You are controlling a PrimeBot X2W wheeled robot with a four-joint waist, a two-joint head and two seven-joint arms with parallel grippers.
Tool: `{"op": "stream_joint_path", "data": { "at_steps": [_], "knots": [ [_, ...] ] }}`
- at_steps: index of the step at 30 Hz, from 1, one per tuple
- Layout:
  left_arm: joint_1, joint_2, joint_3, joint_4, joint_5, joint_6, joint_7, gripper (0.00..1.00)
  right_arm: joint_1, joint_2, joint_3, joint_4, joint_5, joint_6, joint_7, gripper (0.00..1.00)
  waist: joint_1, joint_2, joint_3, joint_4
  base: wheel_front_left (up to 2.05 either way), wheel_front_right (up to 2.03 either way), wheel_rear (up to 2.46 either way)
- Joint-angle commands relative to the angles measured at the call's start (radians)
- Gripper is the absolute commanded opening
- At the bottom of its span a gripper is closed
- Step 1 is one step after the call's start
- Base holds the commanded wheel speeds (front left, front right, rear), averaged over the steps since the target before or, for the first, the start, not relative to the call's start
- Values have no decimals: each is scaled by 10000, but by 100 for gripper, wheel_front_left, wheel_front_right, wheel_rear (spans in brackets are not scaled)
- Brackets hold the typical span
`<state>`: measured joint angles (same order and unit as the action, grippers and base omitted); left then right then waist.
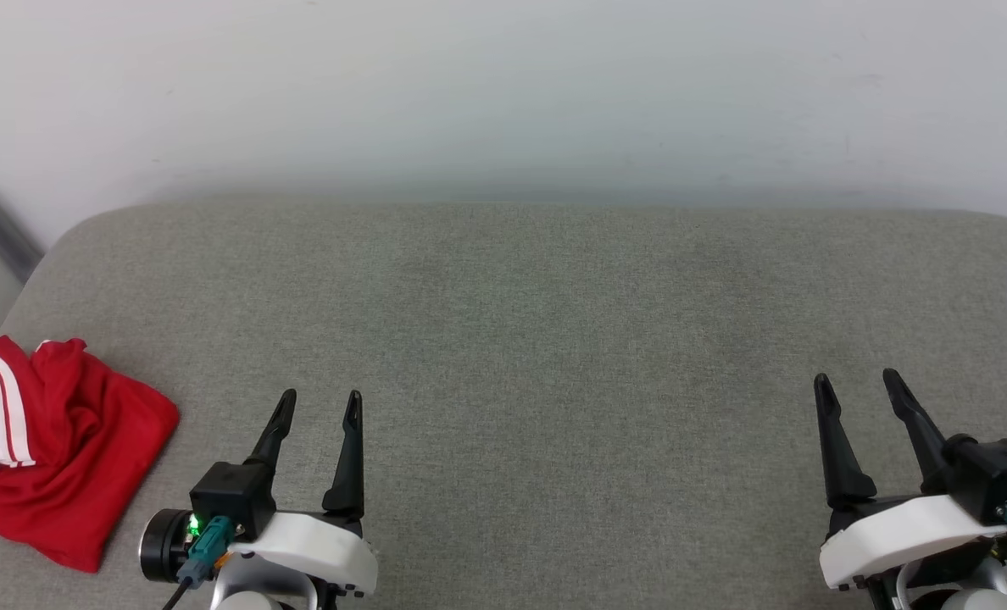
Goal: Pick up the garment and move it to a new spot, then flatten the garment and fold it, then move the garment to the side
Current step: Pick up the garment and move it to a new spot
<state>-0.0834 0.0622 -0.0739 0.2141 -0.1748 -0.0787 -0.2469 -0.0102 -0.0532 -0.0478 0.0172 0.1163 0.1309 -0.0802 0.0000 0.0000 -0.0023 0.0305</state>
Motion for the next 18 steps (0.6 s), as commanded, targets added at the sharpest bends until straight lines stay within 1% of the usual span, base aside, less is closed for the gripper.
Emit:
{"op": "stream_joint_path", "data": {
  "at_steps": [1,8,18],
  "knots": [
    [-77,6,6,21,203,22,-79,100,106,36,-5,-10,-196,-3,-92,100,0,0,-3,-5,0,0,0],
    [-141,-36,-11,131,649,22,-204,100,105,39,-30,85,-542,-3,-228,100,0,0,2,19,0,0,0],
    [-231,-78,92,191,552,30,-190,100,-14,39,-48,291,-327,-3,-282,100,0,0,1,68,0,0,0]
  ]
}}
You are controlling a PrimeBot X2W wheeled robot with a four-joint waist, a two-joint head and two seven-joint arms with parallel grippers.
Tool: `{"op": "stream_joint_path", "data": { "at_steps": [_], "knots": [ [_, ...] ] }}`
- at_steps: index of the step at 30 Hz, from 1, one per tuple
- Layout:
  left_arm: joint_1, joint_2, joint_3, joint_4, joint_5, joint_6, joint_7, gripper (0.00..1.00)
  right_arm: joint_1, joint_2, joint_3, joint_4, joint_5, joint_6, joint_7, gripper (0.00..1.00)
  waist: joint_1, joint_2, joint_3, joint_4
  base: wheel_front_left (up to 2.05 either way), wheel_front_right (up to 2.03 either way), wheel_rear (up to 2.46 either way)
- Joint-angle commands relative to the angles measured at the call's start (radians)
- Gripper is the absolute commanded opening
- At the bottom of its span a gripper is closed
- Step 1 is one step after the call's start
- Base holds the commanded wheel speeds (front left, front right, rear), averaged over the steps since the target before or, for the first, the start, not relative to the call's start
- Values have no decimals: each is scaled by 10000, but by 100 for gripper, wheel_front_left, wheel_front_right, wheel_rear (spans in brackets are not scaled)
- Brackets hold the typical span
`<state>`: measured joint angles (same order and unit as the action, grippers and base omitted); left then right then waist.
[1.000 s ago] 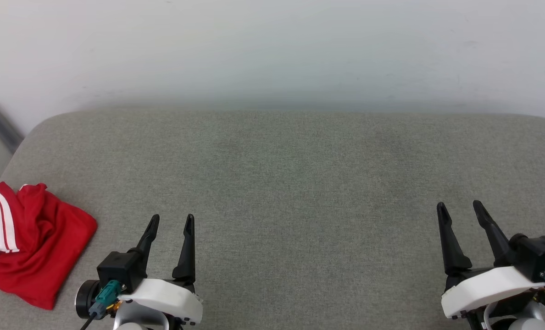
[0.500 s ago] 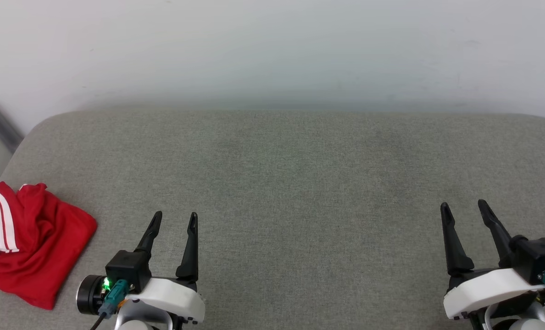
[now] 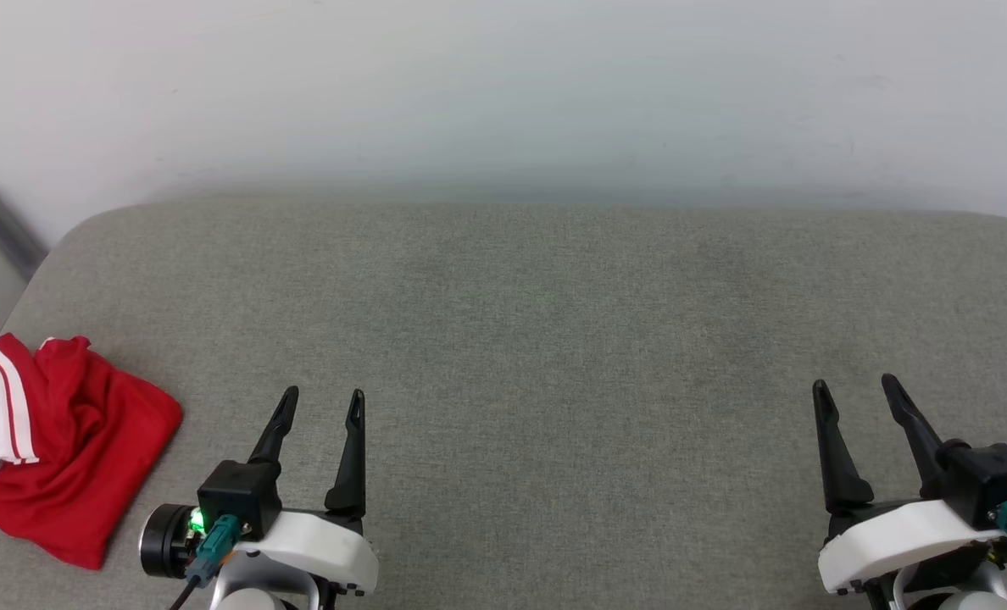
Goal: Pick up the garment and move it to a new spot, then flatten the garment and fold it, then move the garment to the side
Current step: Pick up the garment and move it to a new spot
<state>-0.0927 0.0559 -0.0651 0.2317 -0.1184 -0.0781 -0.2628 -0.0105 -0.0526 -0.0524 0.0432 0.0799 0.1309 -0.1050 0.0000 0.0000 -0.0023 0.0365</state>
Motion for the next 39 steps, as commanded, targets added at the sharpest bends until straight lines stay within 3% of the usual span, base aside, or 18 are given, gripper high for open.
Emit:
{"op": "stream_joint_path", "data": {
  "at_steps": [1,8,30,39],
  "knots": [
    [-153,-19,6,14,-13,27,-31,100,-19,33,-9,38,44,-3,-39,100,0,0,1,20,0,0,0],
    [-177,-23,145,70,95,154,-31,100,-132,35,189,-86,-39,-3,-15,100,0,0,49,322,0,0,0],
    [69,-31,1343,-133,-104,708,-29,100,-341,27,1717,-1126,-24,-5,630,100,0,0,359,4893,0,0,0],
    [68,-44,1590,-354,-137,816,-29,100,-514,-1,1944,-1125,-8,-5,766,100,0,0,491,4950,0,0,0]
  ]
}}
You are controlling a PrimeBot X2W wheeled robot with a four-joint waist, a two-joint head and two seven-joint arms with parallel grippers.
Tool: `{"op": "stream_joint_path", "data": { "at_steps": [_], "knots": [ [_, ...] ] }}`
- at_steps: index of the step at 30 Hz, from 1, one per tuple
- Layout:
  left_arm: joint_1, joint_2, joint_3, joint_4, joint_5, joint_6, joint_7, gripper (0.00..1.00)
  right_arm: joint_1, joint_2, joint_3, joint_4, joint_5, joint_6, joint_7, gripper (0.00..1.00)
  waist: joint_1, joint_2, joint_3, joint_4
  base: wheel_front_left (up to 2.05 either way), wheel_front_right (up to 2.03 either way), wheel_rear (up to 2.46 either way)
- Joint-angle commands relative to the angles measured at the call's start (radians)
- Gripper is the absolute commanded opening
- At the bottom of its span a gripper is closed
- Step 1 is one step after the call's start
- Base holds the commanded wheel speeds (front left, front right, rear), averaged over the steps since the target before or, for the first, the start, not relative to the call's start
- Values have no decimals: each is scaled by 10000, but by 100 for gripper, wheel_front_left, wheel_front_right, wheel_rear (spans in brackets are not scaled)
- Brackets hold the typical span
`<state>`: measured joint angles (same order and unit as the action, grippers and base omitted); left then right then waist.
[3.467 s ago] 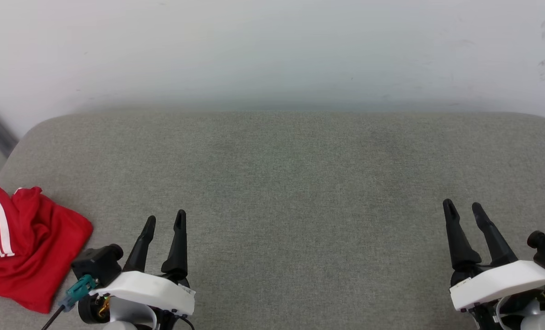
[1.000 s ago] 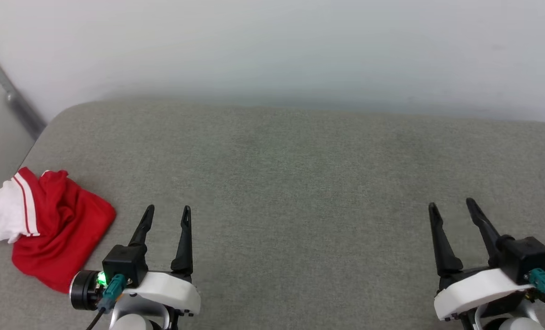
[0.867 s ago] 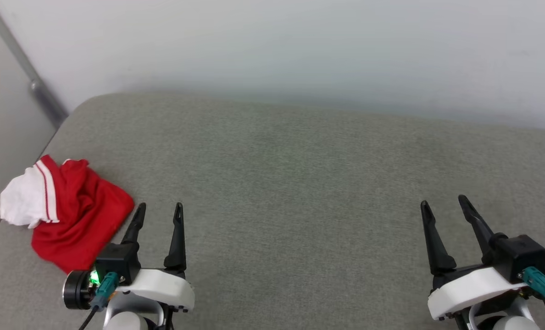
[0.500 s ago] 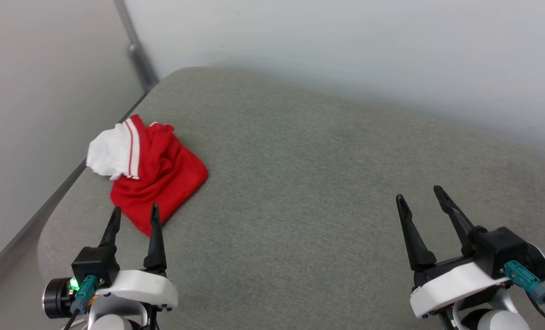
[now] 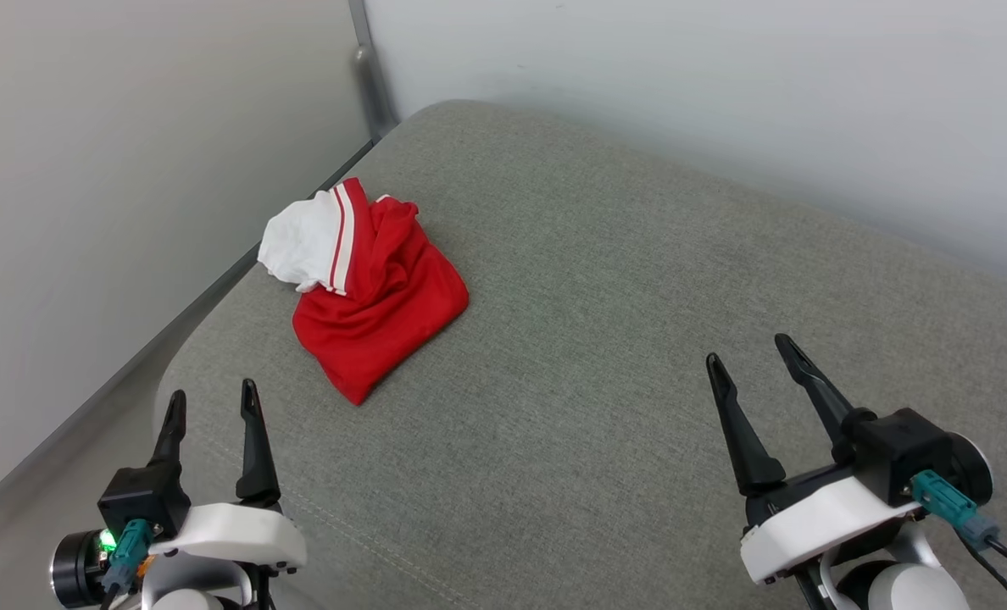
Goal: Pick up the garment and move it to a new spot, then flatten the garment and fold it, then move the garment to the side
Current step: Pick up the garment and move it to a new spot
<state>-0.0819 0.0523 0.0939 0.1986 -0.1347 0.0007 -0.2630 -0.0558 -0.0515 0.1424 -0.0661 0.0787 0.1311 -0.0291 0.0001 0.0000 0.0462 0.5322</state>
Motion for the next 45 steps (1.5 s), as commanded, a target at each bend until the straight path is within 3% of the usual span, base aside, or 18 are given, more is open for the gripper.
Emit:
{"op": "stream_joint_path", "data": {
  "at_steps": [1,6,14,19,26,30,32,40,43,44,45],
  "knots": [
    [-125,-11,-8,1,53,28,-27,100,-40,-18,-28,-56,-7,-7,5,100,-1,0,20,-13,0,0,0],
    [-622,23,144,123,56,0,-27,100,-113,-59,-16,-221,-76,-7,93,100,-1,0,266,-319,0,0,0],
    [-2826,359,316,842,-649,-578,331,100,-787,-481,40,-772,-208,-7,457,100,-1,0,1439,-1211,0,0,0],
    [-4720,1224,557,1481,-1426,-934,2161,100,-1314,-705,77,-1130,-109,-7,587,100,-1,0,2446,-1909,0,0,0],
    [-6710,2706,664,2977,-2480,-1153,6538,100,-2011,-976,-9,-1392,-190,-7,553,100,-1,0,3795,-2655,0,0,0],
    [-7113,3240,896,3937,-2989,-959,8719,100,-2287,-1014,-13,-1350,-151,-7,446,100,-1,0,4282,-2991,0,0,0],
    [-7229,3473,1029,4226,-3079,-772,9228,100,-2386,-1011,-10,-1304,-114,-7,369,100,-1,0,4465,-3133,0,0,0],
    [-6758,3151,1463,5624,-3667,60,10561,100,-2649,-971,-64,-1062,-31,-7,169,100,-1,0,4822,-3418,0,0,0],
    [-6640,3036,1350,5809,-3697,9,10724,100,-2710,-940,-53,-998,-36,-7,141,100,-1,0,4833,-3426,0,0,0],
    [-6646,2997,1350,5831,-3759,-56,10737,49,-2726,-925,-42,-976,-37,-7,132,100,-1,0,4810,-3424,0,0,0],
    [-6630,3049,1274,5790,-3661,-94,10620,20,-2736,-920,-19,-948,-34,-7,124,100,-1,0,4772,-3419,0,0,0]
  ]
}}
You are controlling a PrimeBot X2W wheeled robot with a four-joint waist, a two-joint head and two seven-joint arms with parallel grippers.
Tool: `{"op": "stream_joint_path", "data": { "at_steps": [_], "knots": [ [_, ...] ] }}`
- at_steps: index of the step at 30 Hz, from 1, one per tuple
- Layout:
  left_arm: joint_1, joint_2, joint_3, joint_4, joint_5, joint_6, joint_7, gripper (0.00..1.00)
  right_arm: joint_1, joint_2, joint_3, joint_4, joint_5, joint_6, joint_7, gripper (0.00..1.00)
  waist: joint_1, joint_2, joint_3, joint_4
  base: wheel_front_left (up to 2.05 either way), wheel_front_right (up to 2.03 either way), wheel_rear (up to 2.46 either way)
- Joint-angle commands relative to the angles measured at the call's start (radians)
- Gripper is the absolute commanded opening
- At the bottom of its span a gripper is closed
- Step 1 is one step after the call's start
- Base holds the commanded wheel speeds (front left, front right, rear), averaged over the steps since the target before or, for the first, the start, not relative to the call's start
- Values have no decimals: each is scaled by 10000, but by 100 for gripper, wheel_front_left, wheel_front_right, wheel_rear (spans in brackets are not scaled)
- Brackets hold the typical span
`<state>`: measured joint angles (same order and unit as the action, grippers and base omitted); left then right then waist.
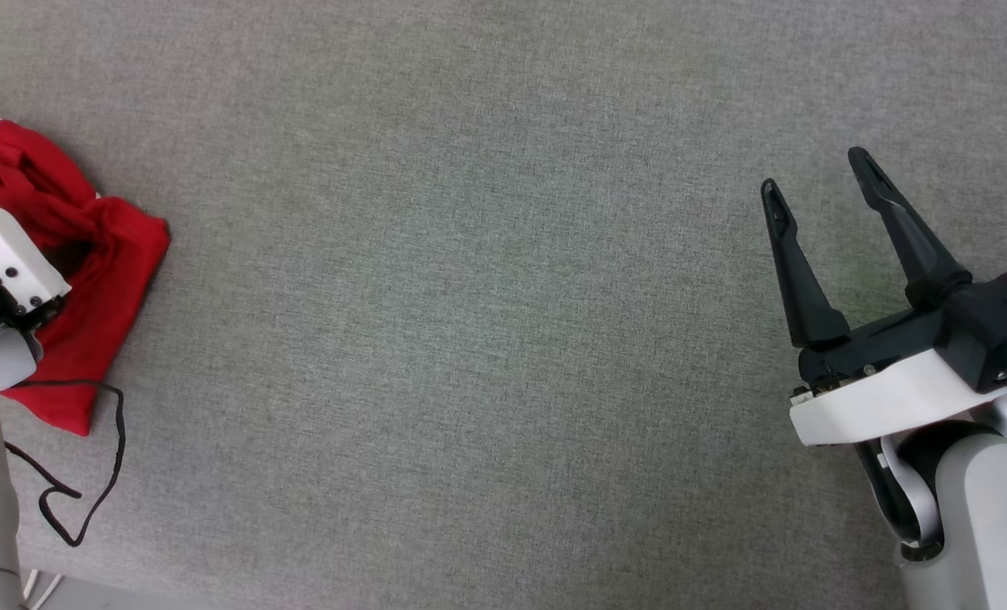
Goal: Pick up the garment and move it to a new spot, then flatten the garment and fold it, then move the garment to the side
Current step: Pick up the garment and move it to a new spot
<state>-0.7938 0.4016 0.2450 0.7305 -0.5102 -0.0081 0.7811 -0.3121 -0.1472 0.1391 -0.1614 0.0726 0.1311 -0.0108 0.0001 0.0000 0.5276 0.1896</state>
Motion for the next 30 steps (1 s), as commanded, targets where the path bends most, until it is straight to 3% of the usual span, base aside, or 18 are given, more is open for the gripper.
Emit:
{"op": "stream_joint_path", "data": {
  "at_steps": [1,5,16,17,21,30],
  "knots": [
    [492,-348,-292,404,174,-78,-10,0,-185,48,28,36,37,-7,-66,100,-1,0,-91,13,0,0,0],
    [387,-72,-406,154,419,-201,-706,0,-138,89,33,114,47,-7,-122,100,-1,0,-340,52,0,0,0],
    [-265,612,-731,-791,1718,-68,-5306,0,574,462,-121,608,208,-7,-451,100,-1,0,-2159,154,0,0,0],
    [-502,554,-939,-883,2040,-12,-6524,0,756,597,-157,670,260,-7,-510,100,-1,0,-2564,81,0,0,0],
    [-725,281,-1243,-1096,2347,71,-7664,0,1003,743,-251,755,312,-7,-591,100,-1,0,-3041,-99,0,0,0],
    [-411,-943,-2114,-2482,2368,-209,-8585,0,1549,932,-473,736,362,-7,-654,100,-1,0,-3779,-1029,0,0,0]
  ]
}}
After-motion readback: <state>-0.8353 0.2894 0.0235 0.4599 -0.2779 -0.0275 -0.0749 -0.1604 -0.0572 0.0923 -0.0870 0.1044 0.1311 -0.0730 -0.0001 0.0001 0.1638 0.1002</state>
